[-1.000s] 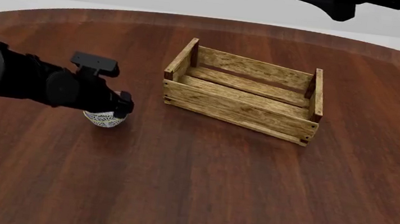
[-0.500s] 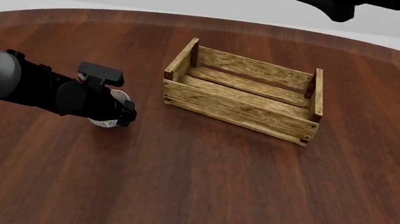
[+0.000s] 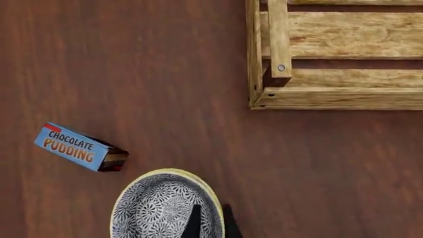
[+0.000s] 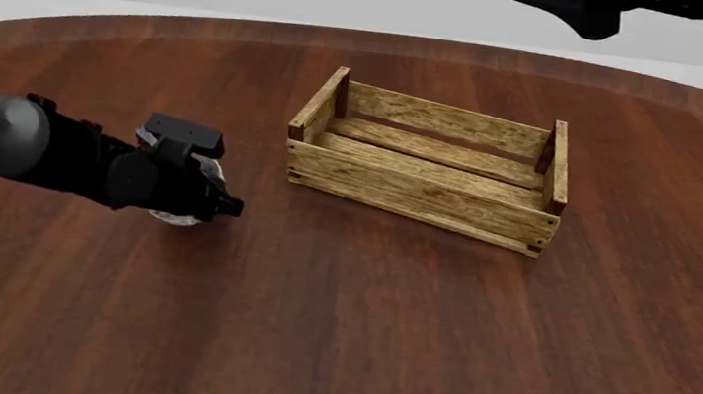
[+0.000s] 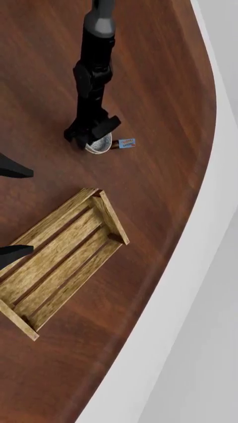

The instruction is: Stack the right bowl on the left bowl and place them in the tray.

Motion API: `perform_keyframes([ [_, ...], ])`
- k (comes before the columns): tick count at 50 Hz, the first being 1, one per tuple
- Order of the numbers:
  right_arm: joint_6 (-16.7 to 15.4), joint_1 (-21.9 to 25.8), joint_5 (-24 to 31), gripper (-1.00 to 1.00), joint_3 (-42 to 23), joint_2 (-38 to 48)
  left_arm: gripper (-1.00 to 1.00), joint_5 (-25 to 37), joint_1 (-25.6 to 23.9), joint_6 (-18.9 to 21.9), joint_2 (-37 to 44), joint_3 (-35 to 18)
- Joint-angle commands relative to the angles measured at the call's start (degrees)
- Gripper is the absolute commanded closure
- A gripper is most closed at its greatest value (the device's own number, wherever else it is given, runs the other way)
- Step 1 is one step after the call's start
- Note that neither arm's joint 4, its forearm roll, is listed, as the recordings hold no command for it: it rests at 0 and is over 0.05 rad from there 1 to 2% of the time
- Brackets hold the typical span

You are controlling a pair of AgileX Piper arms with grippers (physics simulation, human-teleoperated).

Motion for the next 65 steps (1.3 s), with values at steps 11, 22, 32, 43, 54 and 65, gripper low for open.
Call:
perform_keyframes([
  [11, 1.03, 0.35, -0.67, -1.00, 1.80, -3.45, 1.00, 0.79, -0.57, 0.35, -1.87, 1.99],
  [22, 1.19, 0.31, -0.52, -1.00, 1.64, -3.78, 1.00, 3.86, 0.55, 1.32, -8.56, 2.41],
  [32, 1.47, -0.12, -0.19, -1.00, 1.16, -4.26, 1.00, 7.12, 1.01, 2.22, -13.42, 1.45],
  [43, 1.52, -0.21, 0.11, -1.00, 1.05, -4.81, 1.00, 8.70, 1.42, 2.31, -16.25, 1.05],
  [54, 1.64, -0.47, 0.50, -1.00, 0.77, -5.16, 1.00, 11.26, 1.29, 3.20, -18.87, -0.46],
  [65, 1.47, -0.90, 1.72, -1.00, 0.58, -6.55, 1.00, 14.04, 0.68, 5.52, -18.53, -4.35],
])
